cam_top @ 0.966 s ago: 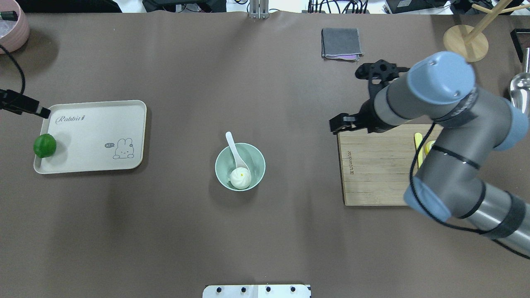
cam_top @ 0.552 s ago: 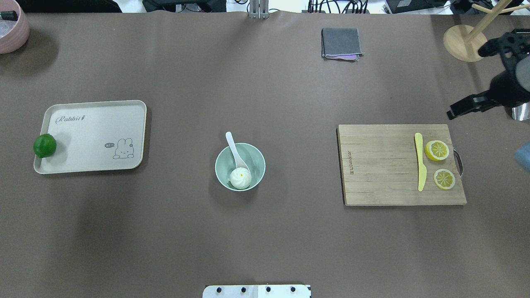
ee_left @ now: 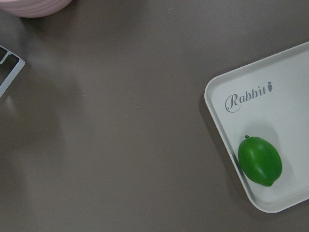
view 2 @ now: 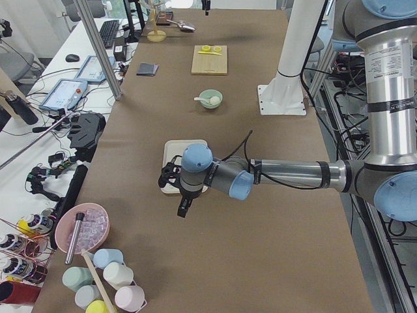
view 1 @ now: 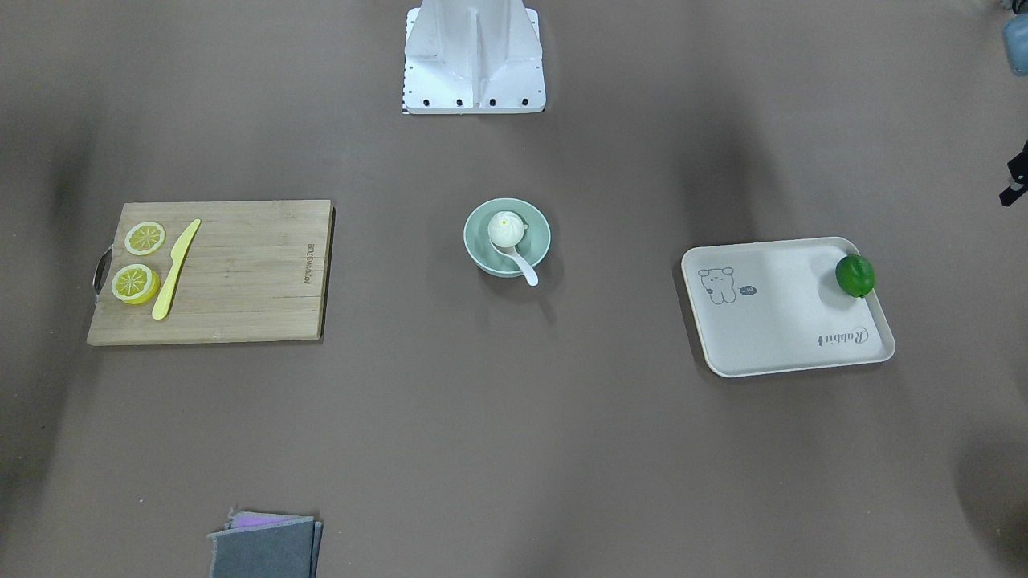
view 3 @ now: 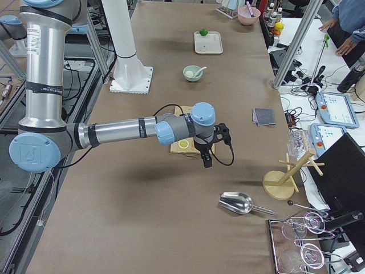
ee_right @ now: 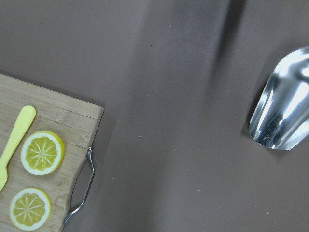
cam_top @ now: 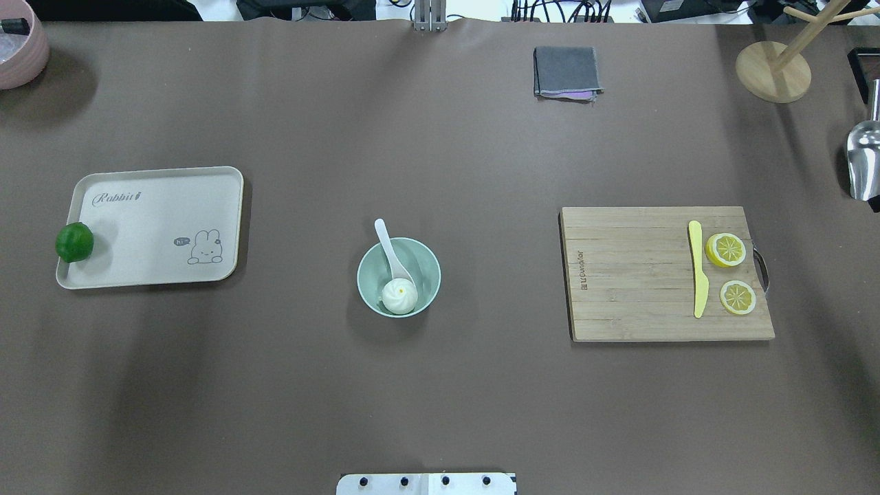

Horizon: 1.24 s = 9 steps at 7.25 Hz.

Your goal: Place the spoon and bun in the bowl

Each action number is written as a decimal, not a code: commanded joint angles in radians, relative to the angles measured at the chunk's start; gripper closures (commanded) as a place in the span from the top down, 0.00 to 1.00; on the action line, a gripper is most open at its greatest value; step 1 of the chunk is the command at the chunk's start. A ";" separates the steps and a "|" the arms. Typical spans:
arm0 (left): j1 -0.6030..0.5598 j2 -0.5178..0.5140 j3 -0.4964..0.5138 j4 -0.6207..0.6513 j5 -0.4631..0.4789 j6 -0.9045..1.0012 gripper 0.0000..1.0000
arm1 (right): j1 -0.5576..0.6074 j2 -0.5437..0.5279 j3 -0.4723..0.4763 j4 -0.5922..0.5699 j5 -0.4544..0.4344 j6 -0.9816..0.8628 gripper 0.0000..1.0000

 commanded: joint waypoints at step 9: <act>-0.063 0.064 -0.085 0.038 -0.019 0.008 0.98 | 0.033 0.014 -0.023 0.012 0.001 -0.007 1.00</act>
